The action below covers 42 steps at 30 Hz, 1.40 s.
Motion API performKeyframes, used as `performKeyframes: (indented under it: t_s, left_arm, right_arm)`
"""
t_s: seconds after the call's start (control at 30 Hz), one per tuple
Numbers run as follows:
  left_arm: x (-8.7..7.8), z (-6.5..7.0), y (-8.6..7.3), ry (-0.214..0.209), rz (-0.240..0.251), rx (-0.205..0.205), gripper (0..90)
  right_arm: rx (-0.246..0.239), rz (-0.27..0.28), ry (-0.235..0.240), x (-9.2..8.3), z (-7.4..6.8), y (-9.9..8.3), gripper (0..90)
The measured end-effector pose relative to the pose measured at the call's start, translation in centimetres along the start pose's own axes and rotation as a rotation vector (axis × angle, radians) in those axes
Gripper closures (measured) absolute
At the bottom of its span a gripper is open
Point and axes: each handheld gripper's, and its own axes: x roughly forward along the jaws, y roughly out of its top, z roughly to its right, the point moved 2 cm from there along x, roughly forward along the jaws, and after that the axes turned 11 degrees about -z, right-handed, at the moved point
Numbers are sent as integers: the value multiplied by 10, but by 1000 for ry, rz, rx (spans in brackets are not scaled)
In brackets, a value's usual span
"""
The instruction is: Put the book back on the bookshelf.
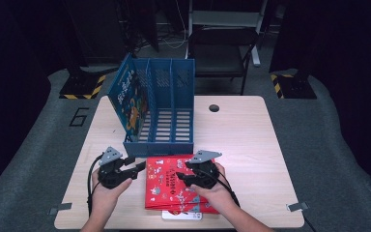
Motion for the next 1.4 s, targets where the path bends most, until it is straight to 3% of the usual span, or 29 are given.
performKeyframes:
  t_s: [0.17,0.37,0.53,0.63,0.8,0.87,0.93,1.03,1.17,1.27,1.4]
  left_arm:
    - [-1,3,-8,-14,13,-1,459]
    - [-3,5,-16,-56,-31,-23,378]
    - [-2,5,-19,15,-53,-38,274]
    - [0,7,-20,8,-48,-39,246]
    - [7,8,-23,-11,-64,-13,301]
    - [8,8,-26,-23,-50,2,367]
    - [9,8,-29,-5,-28,5,376]
    - [13,9,-33,-42,-52,-26,418]
    - [21,14,-36,-72,-76,-21,428]
    - [27,16,-38,-80,-106,-22,431]
    - [33,18,-41,-57,-155,-33,456]
  right_arm:
    - [-6,-5,-17,-9,-1,-16,469]
    - [19,7,-58,-25,-1,-36,464]
    - [36,16,-82,-35,1,-46,438]
    - [42,26,-118,-39,6,-51,413]
    - [48,1,-132,-38,19,-57,345]
    - [56,-11,-149,-37,23,-60,338]
    - [71,-11,-154,-36,26,-62,337]
    - [83,-11,-165,-34,28,-64,326]
    - [90,-36,-169,-29,30,-69,373]
    - [108,-44,-172,-26,33,-71,375]
    - [138,-60,-146,-25,37,-74,356]
